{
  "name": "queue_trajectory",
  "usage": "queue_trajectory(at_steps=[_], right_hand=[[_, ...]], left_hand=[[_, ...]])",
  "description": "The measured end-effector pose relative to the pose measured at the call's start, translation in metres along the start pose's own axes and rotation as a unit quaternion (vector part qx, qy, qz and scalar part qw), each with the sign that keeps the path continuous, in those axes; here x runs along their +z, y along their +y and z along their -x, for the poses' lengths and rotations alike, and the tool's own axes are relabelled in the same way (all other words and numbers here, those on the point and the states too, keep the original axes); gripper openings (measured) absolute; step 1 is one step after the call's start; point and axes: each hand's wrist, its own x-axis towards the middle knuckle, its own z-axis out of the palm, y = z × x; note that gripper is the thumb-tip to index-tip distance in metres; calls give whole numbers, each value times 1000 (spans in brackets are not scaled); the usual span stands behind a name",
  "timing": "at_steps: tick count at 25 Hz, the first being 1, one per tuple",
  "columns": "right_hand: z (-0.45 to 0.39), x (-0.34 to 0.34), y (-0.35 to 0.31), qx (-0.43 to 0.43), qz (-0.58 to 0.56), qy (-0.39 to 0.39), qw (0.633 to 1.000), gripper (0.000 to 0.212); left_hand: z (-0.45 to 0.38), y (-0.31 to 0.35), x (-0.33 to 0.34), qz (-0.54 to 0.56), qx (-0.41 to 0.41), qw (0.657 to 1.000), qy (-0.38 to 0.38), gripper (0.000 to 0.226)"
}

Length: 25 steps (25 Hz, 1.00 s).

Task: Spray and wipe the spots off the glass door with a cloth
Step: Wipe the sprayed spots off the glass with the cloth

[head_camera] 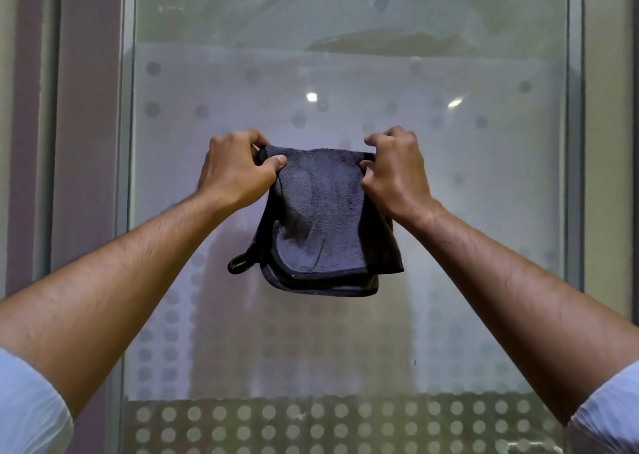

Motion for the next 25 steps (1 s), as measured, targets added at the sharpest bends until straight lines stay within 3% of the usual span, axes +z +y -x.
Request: queue_trajectory(at_steps=[8,18,25], right_hand=[[-6,-13,3,16,31,-38,999,18],[-3,-46,15,60,-39,-97,993,15],[19,-81,42,92,13,-149,984,21]], left_hand=[[-5,-1,-7,-5,-21,1000,-18,27],[2,7,-18,105,-78,989,-70,33],[27,22,10,165,-87,972,-140,35]])
